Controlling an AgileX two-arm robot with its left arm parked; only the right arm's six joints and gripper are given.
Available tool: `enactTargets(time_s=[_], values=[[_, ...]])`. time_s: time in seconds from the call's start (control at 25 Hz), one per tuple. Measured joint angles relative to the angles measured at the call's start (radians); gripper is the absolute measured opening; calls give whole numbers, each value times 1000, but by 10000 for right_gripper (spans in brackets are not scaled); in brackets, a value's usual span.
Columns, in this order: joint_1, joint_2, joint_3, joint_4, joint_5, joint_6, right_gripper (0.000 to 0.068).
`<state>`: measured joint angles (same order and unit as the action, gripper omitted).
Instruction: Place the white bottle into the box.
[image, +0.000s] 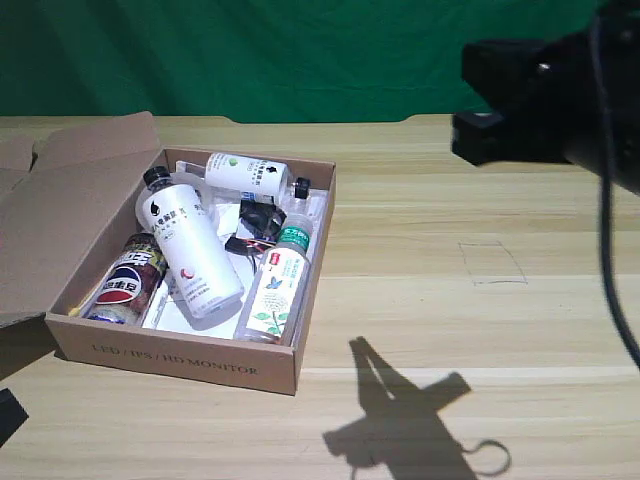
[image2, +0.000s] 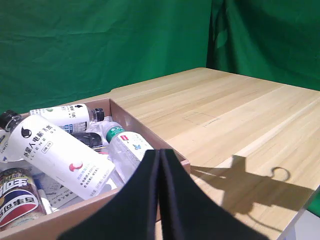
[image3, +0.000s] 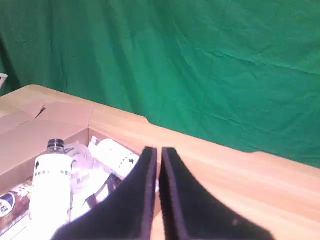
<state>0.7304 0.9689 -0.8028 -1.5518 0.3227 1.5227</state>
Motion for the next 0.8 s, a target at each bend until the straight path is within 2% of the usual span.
enactTargets(time_s=[0.16, 0.32, 0.44, 0.64, 0.72, 0.8], values=[[0, -183, 116, 40, 24, -12, 4], [0, -276, 151, 42, 33, -14, 4], [0, -292, 156, 26, 34, -17, 4], [-2, -293, 157, -58, 56, -17, 4], [-45, -311, 161, -63, 49, -16, 4], [-164, -352, 192, -51, 6, -16, 4]])
